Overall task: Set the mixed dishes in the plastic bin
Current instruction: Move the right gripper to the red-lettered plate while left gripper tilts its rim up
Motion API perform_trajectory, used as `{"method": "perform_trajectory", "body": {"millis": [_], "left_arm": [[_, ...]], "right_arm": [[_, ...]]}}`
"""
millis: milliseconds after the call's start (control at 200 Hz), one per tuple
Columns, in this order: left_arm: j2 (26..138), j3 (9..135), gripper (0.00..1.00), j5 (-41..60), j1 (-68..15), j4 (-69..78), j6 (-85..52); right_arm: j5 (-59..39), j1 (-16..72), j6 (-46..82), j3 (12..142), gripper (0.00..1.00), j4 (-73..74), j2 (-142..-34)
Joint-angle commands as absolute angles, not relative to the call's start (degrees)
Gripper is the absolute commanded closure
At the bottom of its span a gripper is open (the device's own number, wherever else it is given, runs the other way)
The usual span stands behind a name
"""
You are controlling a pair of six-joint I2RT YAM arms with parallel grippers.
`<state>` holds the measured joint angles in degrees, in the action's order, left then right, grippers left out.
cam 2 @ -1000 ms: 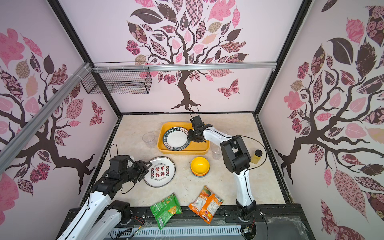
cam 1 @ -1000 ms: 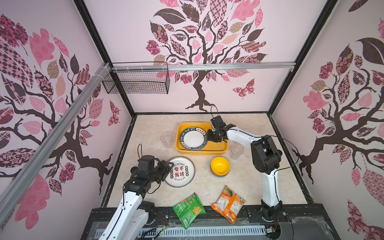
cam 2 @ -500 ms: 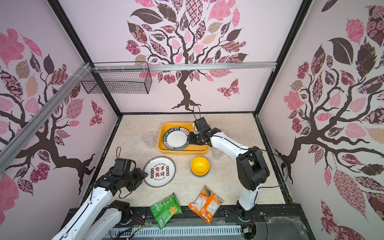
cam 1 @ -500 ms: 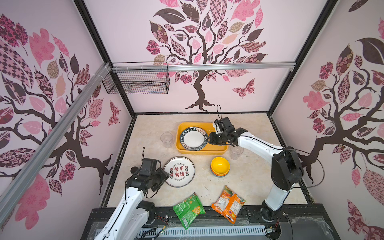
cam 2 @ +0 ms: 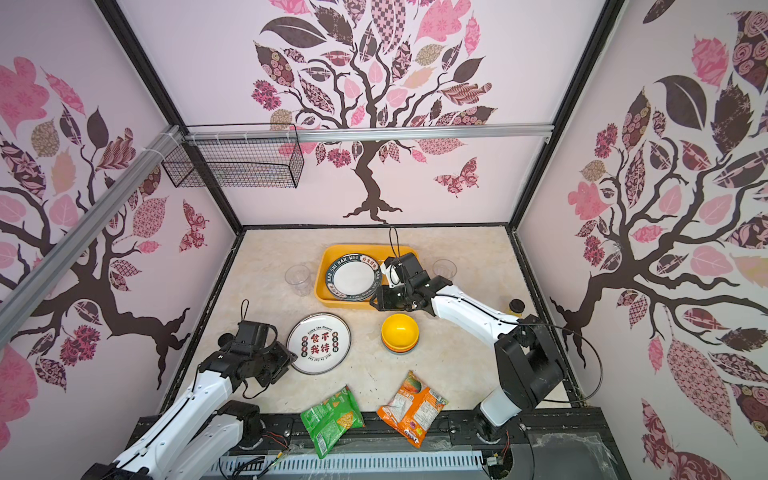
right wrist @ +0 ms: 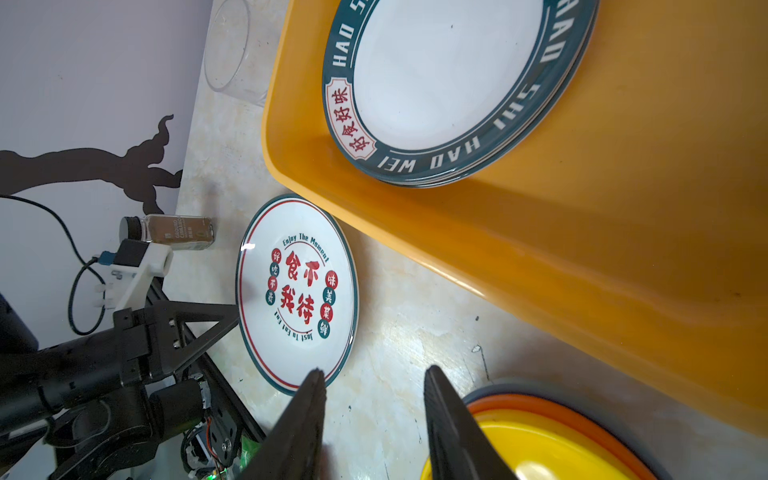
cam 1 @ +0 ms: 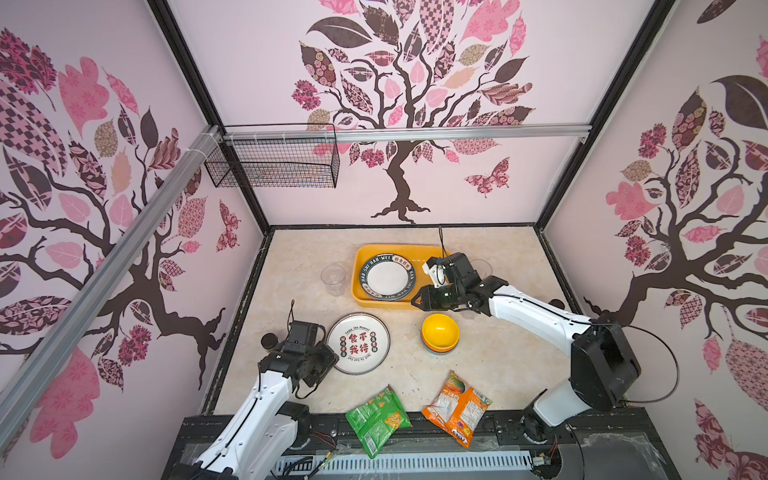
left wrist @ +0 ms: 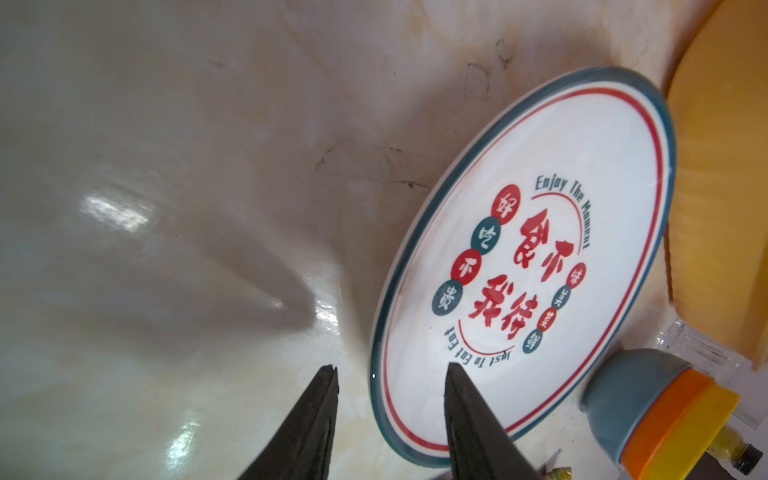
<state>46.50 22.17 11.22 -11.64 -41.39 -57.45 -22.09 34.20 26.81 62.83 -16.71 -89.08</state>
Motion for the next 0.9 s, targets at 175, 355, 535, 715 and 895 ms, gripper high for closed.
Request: {"method": "perform_trajectory", "body": {"millis": [175, 355, 535, 715, 895], "left_arm": [[46.49, 18.12, 0.56, 11.95, -11.45, -32.70, -58.59], [49.46, 17.19, 0.59, 11.78, -11.48, -29.10, -58.45], [53.01, 16.70, 0.65, 12.21, -11.44, -26.19, -58.05], [55.69, 16.43, 0.76, 12.69, -11.51, -24.05, -57.57], [55.35, 17.48, 0.85, 12.92, -11.51, -25.51, -56.61]], "right_arm": [[-23.12, 34.69, 26.72, 61.72, 0.57, -14.55, -86.25], [-22.85, 34.74, 26.93, 62.06, 0.57, -14.31, -86.34], [-22.94, 34.80, 27.04, 62.52, 0.57, -14.00, -86.92], [-22.90, 34.88, 27.17, 63.10, 0.57, -13.90, -87.78], [-22.46, 34.82, 27.27, 63.20, 0.57, -13.80, -88.45]]}}
